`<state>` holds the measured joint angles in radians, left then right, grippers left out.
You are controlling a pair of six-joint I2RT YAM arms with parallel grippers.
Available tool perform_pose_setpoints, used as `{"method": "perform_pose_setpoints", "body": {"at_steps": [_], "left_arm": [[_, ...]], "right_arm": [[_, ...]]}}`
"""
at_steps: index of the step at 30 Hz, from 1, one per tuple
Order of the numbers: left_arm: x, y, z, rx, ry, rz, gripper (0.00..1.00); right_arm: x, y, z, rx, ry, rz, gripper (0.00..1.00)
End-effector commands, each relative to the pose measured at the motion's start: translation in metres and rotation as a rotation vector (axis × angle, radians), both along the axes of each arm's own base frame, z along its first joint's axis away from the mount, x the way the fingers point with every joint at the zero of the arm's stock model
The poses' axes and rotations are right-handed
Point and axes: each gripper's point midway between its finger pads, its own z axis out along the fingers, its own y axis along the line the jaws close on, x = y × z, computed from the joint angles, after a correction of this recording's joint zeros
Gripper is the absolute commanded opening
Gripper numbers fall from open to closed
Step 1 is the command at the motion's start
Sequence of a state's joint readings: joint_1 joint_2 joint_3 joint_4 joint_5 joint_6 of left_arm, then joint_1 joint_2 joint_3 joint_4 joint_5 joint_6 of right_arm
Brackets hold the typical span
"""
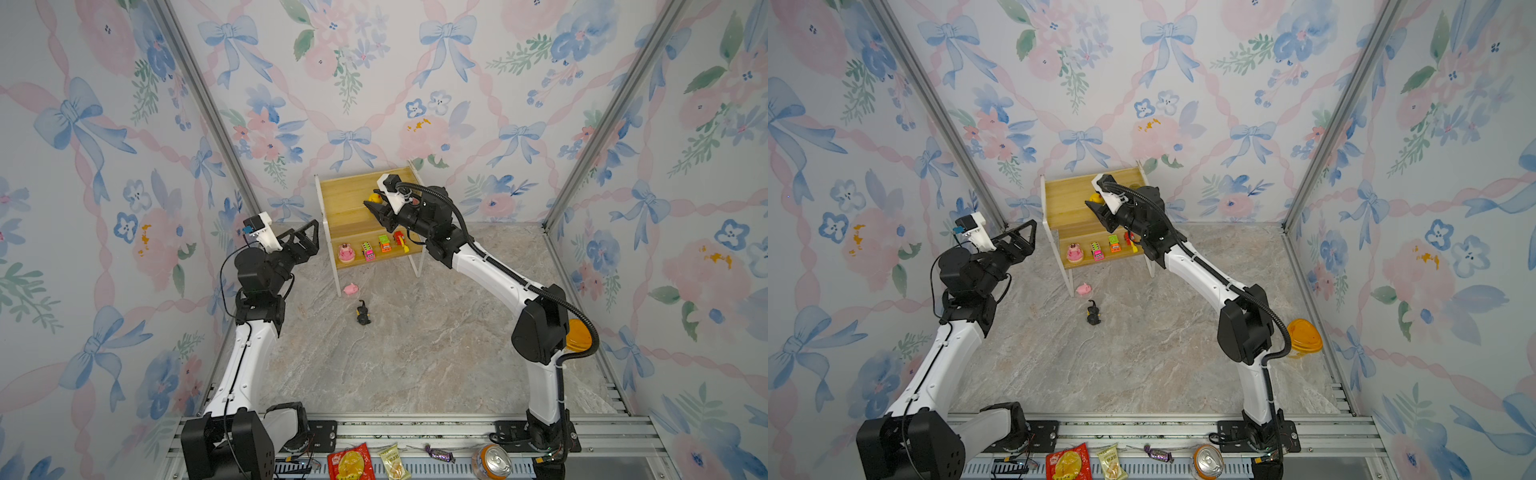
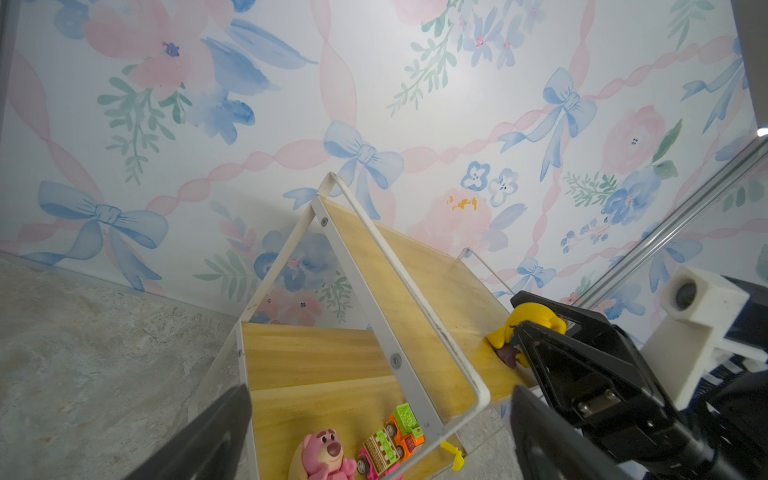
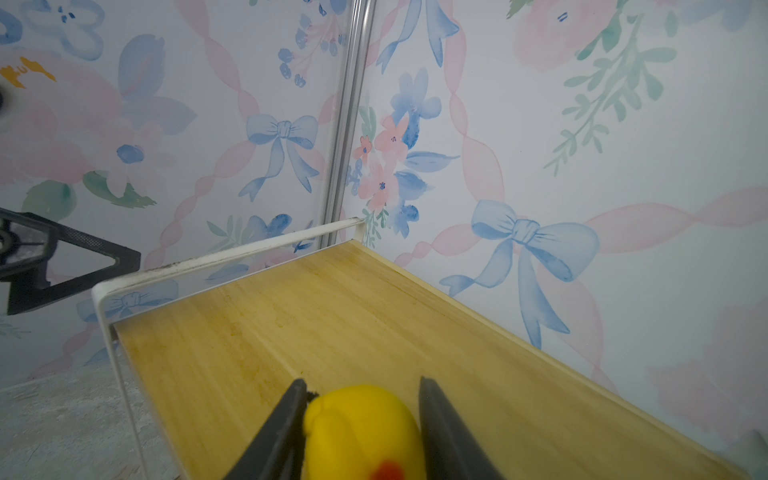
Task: Place and organize the plastic toys onto the shelf
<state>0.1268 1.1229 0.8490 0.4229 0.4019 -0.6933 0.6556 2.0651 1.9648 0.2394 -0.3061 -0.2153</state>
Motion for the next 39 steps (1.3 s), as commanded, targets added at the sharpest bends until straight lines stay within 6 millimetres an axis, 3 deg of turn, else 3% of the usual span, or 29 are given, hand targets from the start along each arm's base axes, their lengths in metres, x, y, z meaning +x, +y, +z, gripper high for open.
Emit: {"method": "perform_pose_setpoints", "body": {"at_steps": [1,9,23,39], "left_arm": [[0.0,-0.004,0.001,-0.008,-0.012,-0.019,0.98],[0.0,-0.006,0.002,-0.007,-0.016,-0.024,0.98],[-0.001,-0.012,0.002,0.005,-0.021,-0.019,0.98],[-0.004,-0.023,0.03,0.176,-0.007,0.098,0.98]], "right_arm": [[-0.002,-0.003,0.008,0.003,-0.014,-0.009,0.47],[-0.005,-0.007,0.024,0.023,-0.04,-0.011,0.54],[-0.016,-0.018,0.064,0.079,-0.107,-0.028,0.76],[-0.057,-0.041,0.121,0.219,-0.161,0.023,0.94]]}}
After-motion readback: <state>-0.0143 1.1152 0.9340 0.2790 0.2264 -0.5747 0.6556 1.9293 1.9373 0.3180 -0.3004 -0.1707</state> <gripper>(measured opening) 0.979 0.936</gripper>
